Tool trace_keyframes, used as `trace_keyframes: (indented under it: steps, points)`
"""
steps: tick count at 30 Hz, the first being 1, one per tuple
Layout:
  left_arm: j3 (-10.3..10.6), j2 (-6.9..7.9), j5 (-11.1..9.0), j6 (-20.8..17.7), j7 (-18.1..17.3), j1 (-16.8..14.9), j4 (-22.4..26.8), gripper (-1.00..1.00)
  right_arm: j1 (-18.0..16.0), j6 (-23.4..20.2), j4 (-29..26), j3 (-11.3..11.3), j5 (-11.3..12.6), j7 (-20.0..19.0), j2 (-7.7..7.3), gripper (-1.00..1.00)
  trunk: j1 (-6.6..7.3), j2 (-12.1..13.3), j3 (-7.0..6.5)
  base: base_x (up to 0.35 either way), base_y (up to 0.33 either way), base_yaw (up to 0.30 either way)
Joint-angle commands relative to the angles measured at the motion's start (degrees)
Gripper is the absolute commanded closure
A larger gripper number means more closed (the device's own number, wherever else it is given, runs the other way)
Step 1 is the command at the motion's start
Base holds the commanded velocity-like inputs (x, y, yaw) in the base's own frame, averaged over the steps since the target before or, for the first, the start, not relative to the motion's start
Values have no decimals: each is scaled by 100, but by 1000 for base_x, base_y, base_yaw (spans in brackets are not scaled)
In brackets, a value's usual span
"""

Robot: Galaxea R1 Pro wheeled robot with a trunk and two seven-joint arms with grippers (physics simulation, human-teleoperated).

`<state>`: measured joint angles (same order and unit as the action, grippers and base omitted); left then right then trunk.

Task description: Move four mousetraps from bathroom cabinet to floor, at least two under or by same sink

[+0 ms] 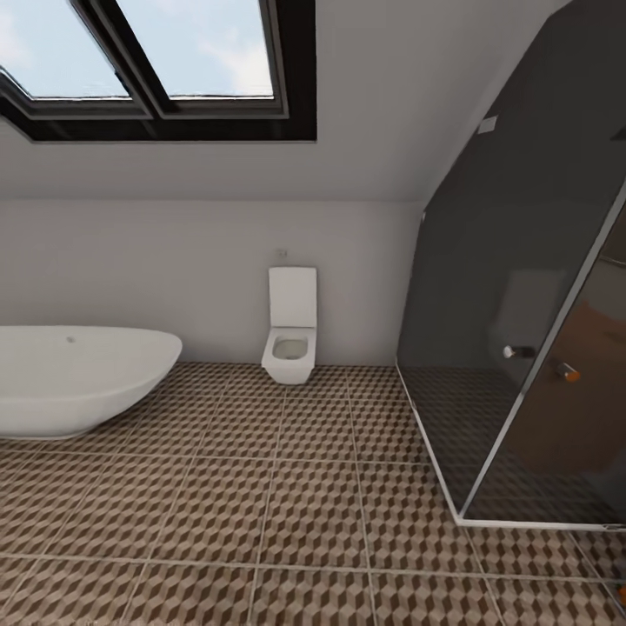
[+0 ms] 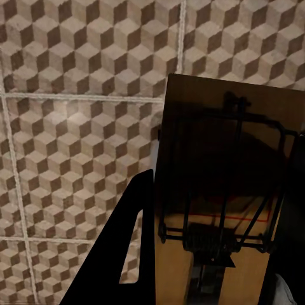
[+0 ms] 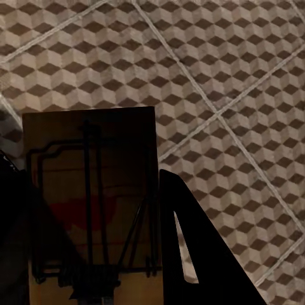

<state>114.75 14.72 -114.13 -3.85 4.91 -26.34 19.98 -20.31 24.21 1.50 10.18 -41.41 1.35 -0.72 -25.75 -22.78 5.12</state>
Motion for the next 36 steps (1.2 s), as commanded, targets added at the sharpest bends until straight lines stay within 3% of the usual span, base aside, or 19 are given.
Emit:
trace_keyframes:
  steps: [1,36]
  points:
    - [21,5,-4,-2,62,-12,24,100,-9,31,16,45,47,-3,0,100,-4,-14,14,0,0,240]
    - [21,5,-5,-2,56,-12,25,100,-9,37,17,45,46,-2,1,100,-4,-14,17,0,0,283]
